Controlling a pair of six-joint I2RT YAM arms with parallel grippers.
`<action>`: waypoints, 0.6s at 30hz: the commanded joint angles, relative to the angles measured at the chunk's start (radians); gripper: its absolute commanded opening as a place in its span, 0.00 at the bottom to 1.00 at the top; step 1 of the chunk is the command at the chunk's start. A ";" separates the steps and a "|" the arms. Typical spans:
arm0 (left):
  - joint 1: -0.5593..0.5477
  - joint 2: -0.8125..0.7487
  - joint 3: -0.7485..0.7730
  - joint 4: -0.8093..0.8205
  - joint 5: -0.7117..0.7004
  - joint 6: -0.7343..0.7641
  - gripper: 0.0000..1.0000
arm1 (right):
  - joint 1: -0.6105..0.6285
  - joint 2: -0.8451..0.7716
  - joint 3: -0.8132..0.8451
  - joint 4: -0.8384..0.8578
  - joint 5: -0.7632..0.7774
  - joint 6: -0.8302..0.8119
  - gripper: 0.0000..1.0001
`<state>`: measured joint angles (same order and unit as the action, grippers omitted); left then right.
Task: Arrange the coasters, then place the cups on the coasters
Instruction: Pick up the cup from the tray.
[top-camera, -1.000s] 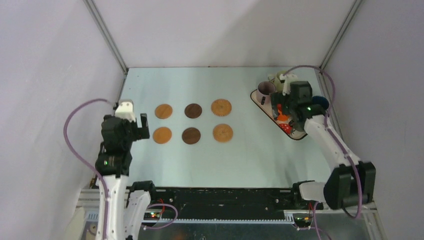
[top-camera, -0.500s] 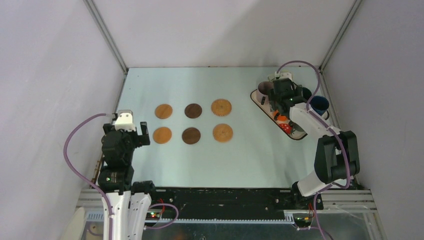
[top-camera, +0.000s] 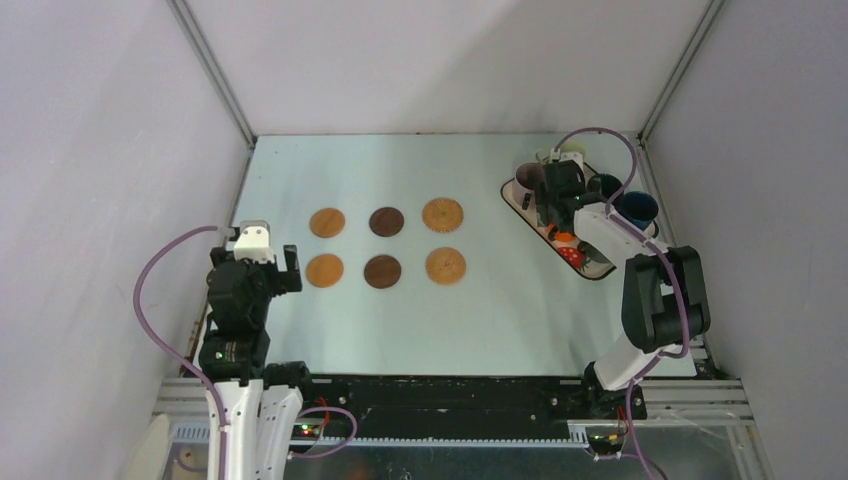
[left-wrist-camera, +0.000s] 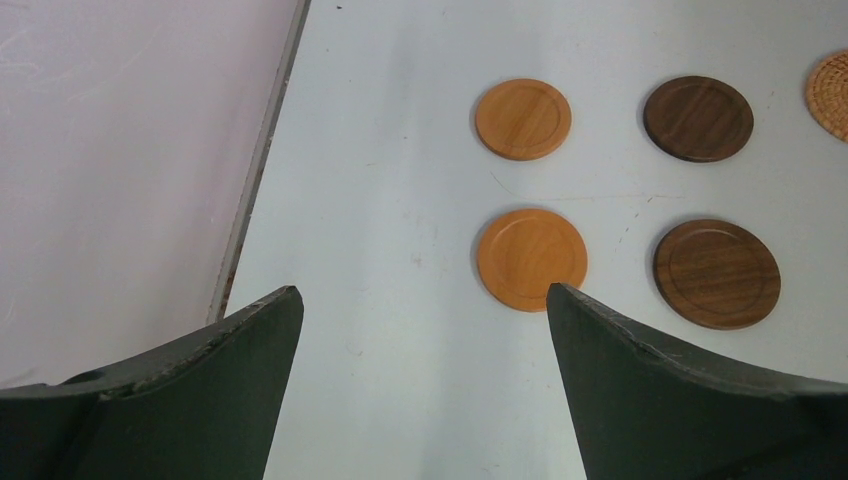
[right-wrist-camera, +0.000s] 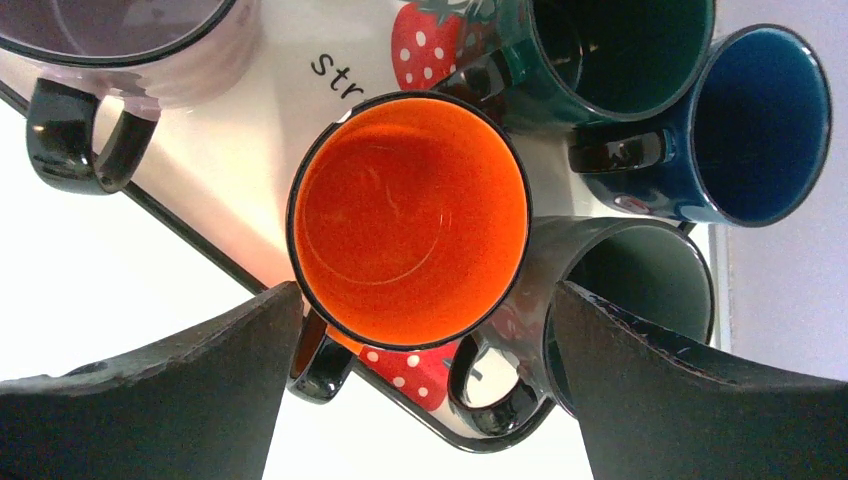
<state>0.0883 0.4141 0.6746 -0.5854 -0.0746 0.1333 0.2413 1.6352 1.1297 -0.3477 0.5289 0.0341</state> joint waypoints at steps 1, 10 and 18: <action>0.007 0.009 -0.002 0.037 0.017 0.021 1.00 | -0.030 0.007 0.004 -0.012 -0.082 0.033 1.00; 0.006 -0.007 -0.007 0.037 0.024 0.025 1.00 | -0.071 -0.025 0.005 -0.071 -0.161 0.048 0.98; 0.010 0.003 -0.008 0.041 0.001 0.021 1.00 | -0.072 -0.032 0.005 -0.084 -0.188 0.046 0.98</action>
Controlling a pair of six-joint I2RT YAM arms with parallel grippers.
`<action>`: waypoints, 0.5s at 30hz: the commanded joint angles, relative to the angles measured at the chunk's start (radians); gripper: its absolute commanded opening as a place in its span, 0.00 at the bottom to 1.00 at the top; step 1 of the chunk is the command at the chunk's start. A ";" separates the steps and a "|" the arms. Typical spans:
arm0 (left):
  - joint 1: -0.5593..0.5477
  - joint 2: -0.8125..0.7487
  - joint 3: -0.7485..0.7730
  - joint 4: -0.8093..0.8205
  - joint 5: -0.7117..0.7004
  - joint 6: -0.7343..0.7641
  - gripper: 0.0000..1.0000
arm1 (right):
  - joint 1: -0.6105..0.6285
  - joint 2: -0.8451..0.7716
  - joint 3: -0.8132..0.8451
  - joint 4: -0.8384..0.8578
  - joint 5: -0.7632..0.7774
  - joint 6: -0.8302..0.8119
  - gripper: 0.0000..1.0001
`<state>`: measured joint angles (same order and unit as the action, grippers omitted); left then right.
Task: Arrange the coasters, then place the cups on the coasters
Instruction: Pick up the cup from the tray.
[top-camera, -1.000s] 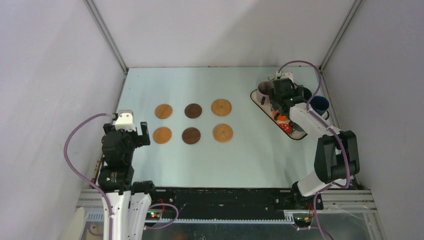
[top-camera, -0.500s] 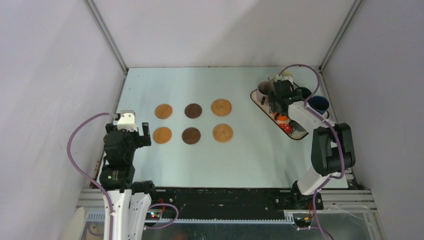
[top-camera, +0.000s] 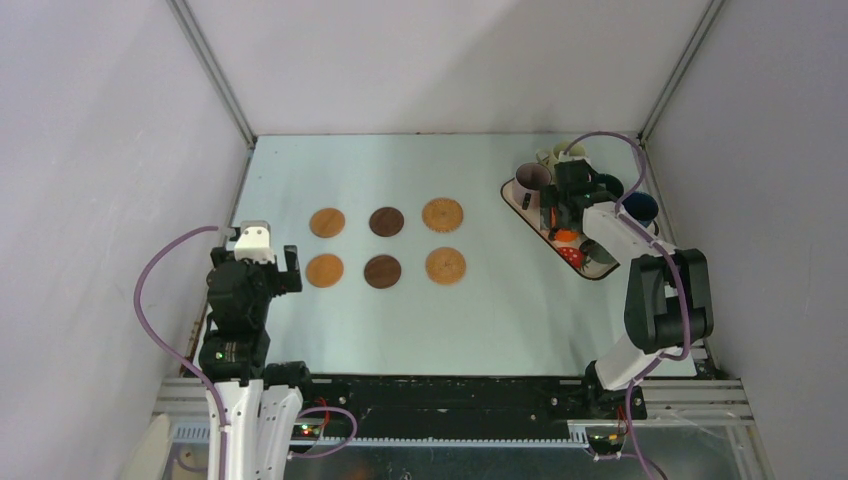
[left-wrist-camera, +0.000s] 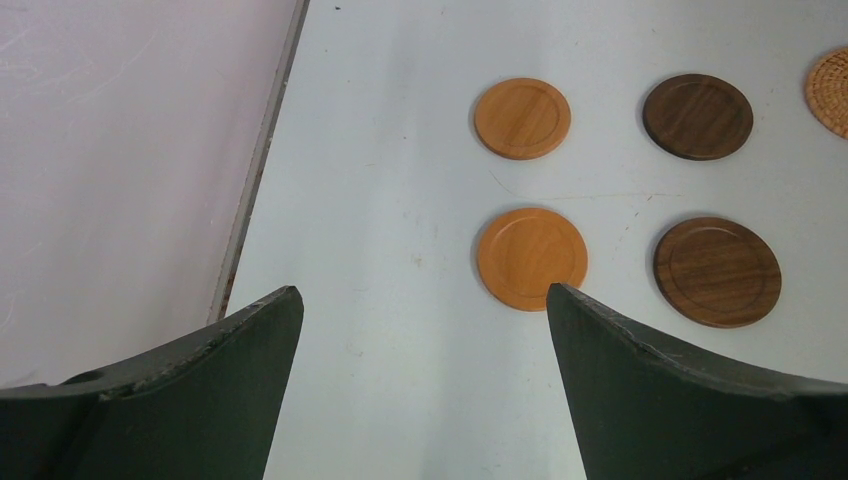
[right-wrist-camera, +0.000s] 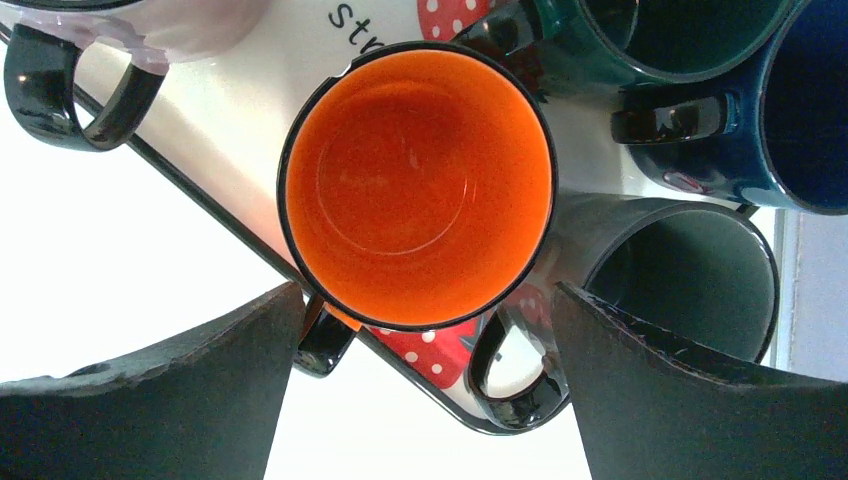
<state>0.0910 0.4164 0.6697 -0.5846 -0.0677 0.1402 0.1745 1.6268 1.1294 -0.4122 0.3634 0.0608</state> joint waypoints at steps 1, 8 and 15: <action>0.006 0.000 -0.003 0.044 -0.005 0.014 1.00 | -0.011 -0.020 0.006 -0.021 -0.028 0.020 0.97; 0.013 -0.011 -0.010 0.045 -0.004 0.016 1.00 | -0.045 -0.001 0.005 -0.032 -0.107 0.031 0.93; 0.014 -0.012 -0.009 0.046 -0.005 0.017 1.00 | -0.031 0.014 0.005 -0.036 -0.121 0.030 0.83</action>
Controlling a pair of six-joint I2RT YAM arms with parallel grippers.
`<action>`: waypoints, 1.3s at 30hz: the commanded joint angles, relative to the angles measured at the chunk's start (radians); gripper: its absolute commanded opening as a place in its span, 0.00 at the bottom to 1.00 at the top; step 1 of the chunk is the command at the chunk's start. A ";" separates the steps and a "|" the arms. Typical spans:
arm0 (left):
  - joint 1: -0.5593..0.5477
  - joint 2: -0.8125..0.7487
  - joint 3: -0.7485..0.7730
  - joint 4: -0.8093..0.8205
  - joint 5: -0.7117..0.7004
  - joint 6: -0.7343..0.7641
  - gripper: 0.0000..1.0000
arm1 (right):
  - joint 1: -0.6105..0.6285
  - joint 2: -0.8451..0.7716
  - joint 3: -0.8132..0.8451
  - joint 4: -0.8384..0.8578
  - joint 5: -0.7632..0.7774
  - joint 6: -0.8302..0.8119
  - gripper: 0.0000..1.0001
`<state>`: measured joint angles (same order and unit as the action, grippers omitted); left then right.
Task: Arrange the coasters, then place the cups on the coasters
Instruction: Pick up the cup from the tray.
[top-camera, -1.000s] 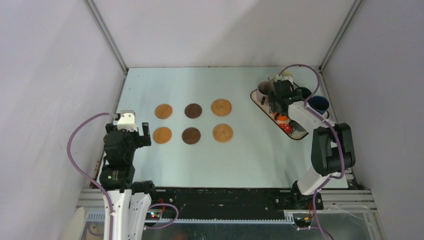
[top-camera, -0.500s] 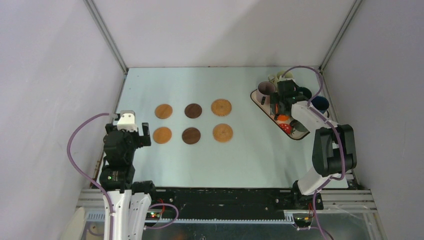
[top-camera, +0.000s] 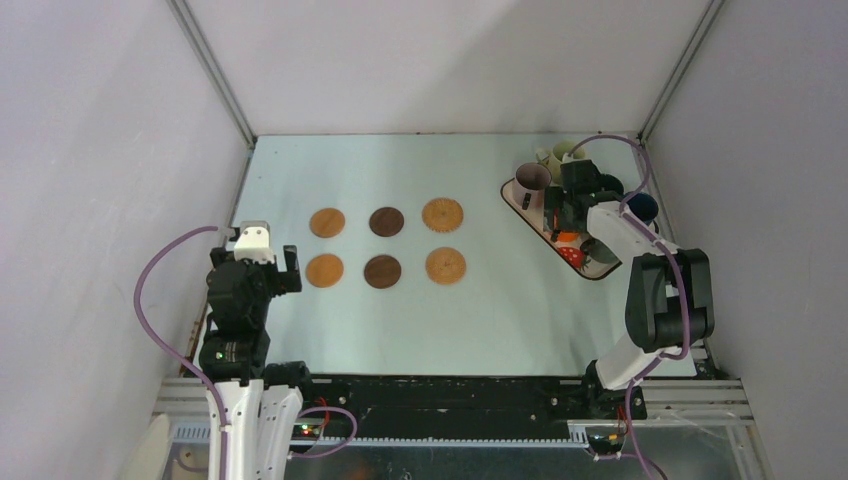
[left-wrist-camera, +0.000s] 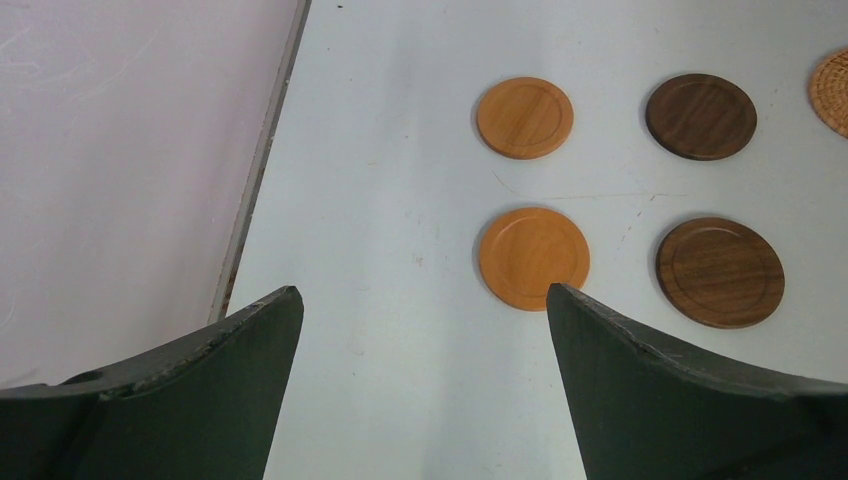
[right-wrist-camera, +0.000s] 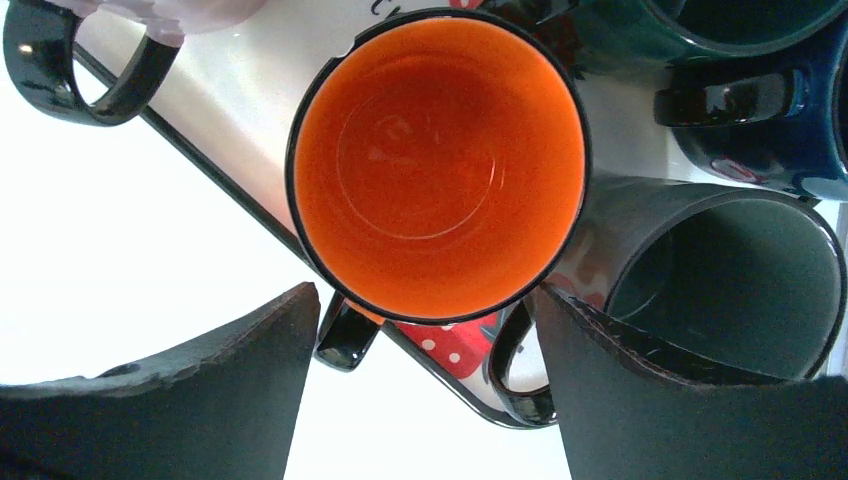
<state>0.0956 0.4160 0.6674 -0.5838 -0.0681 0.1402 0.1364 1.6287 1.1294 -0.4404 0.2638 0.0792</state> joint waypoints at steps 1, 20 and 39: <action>0.010 -0.012 -0.008 0.045 -0.004 0.018 1.00 | 0.007 0.012 0.006 -0.008 -0.025 0.010 0.79; 0.010 -0.014 -0.007 0.044 -0.008 0.018 0.98 | -0.002 -0.014 0.006 -0.033 -0.113 0.002 0.13; 0.011 -0.007 -0.007 0.043 0.000 0.017 0.98 | 0.071 -0.369 -0.008 0.000 -0.089 -0.104 0.00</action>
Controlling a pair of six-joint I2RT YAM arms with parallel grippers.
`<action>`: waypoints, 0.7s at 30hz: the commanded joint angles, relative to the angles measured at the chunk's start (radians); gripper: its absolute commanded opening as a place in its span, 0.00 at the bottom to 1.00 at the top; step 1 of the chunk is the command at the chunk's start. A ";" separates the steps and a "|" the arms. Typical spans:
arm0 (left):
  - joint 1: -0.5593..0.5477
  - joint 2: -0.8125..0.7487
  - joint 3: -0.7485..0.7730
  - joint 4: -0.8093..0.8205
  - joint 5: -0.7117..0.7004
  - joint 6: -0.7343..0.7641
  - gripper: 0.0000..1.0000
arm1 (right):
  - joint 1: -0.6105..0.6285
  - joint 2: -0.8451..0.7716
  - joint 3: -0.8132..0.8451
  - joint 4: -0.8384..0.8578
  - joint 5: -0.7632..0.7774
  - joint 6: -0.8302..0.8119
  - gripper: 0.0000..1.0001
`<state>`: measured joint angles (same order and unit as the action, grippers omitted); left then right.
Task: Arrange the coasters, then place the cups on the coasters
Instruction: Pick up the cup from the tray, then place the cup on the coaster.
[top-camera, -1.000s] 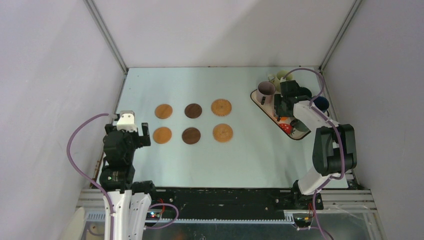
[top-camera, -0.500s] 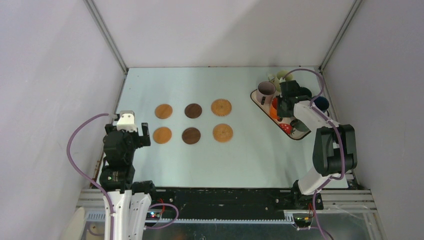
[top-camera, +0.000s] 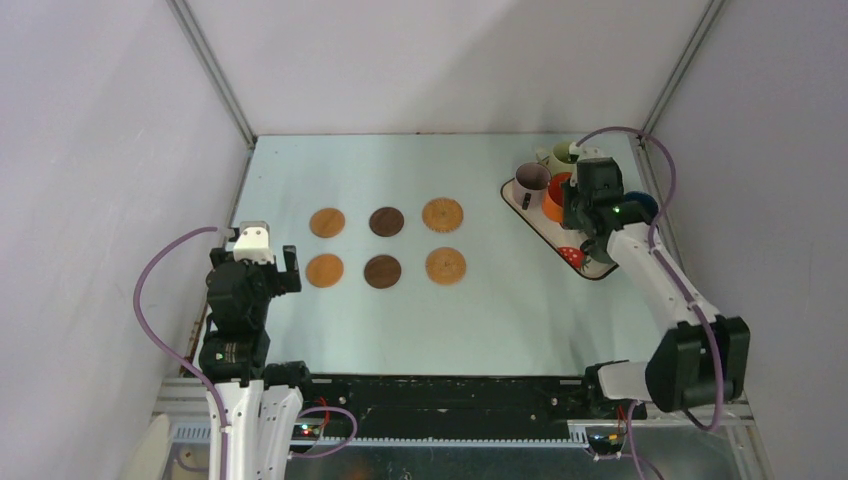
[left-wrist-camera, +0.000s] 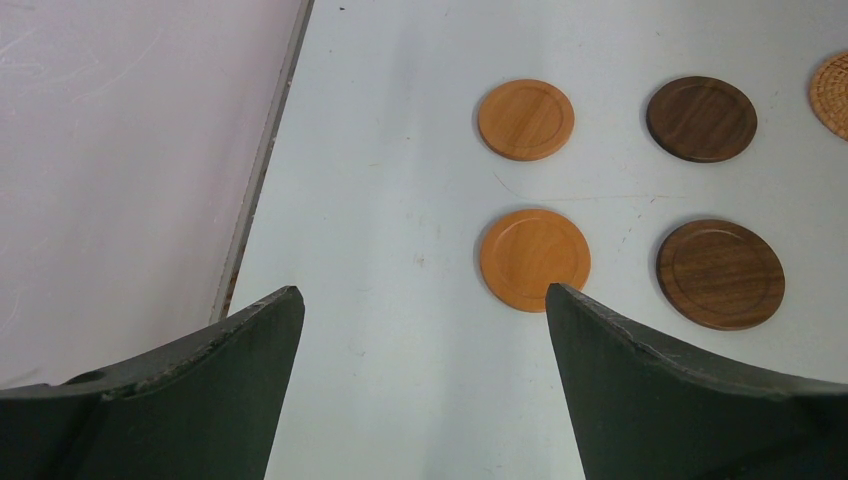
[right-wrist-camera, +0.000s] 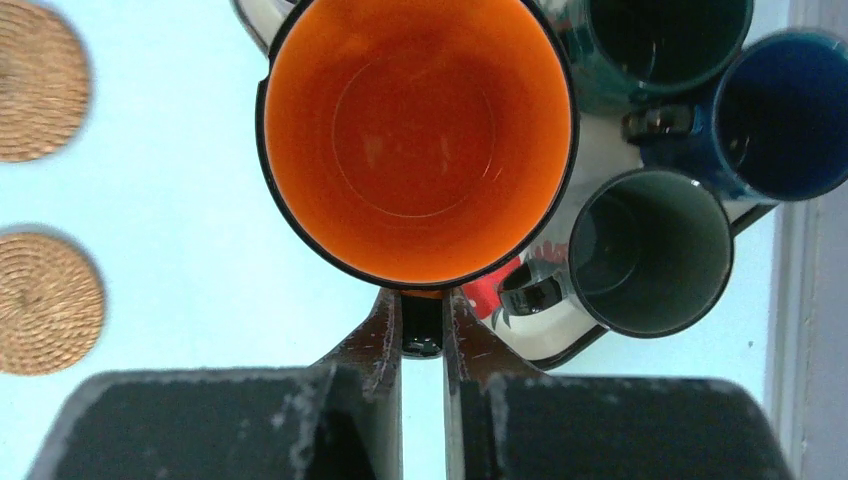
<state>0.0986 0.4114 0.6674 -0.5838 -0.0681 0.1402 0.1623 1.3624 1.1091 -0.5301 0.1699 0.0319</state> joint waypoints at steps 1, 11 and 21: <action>0.008 -0.003 -0.007 0.043 -0.001 0.016 0.98 | 0.053 -0.126 0.012 0.094 0.001 -0.068 0.00; 0.009 -0.022 -0.011 0.077 -0.112 -0.006 0.98 | 0.331 -0.129 0.181 0.025 -0.055 -0.157 0.00; 0.008 -0.076 -0.025 0.103 -0.154 -0.011 0.98 | 0.585 0.473 0.809 -0.197 -0.126 -0.180 0.00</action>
<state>0.1005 0.3687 0.6567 -0.5320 -0.1902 0.1360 0.6773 1.6302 1.6737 -0.6724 0.0872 -0.1177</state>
